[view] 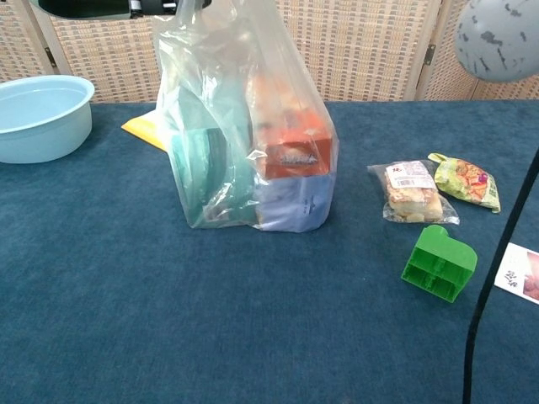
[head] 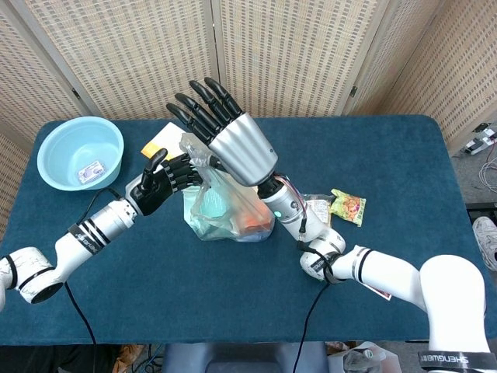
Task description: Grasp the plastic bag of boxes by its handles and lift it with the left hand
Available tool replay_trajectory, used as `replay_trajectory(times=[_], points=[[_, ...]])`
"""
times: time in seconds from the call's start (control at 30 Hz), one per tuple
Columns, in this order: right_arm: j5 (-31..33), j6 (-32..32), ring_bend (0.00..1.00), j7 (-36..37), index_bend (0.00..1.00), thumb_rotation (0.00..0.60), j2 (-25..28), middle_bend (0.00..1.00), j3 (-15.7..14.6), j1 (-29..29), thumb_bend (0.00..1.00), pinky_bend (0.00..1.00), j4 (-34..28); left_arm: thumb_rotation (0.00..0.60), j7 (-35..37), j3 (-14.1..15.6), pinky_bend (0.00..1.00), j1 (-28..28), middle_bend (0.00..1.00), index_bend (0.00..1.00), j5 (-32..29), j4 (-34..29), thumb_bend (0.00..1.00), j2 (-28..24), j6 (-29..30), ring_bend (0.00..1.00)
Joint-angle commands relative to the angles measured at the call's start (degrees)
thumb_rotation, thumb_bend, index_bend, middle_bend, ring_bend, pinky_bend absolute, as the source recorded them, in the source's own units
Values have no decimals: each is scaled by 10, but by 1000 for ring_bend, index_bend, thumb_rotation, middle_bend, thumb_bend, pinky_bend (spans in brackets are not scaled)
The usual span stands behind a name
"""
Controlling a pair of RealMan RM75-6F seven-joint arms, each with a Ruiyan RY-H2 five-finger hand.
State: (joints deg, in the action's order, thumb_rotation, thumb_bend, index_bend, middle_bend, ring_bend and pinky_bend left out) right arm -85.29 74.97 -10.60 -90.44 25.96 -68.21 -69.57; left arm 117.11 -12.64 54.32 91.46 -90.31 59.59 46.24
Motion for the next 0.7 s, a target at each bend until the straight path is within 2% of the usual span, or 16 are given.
replay_trajectory(times=[0.03, 0.7], points=[[3, -2, 40, -1, 106, 600, -1, 149, 3, -3, 0, 103, 1, 100, 23, 6, 256, 7, 279, 286, 13, -1, 205, 0, 10, 302], [5, -14, 31, -14, 102, 600, -5, 143, 6, -30, 0, 91, -7, 98, 49, 29, 238, 48, 279, 245, 16, 4, 204, 11, 23, 293]])
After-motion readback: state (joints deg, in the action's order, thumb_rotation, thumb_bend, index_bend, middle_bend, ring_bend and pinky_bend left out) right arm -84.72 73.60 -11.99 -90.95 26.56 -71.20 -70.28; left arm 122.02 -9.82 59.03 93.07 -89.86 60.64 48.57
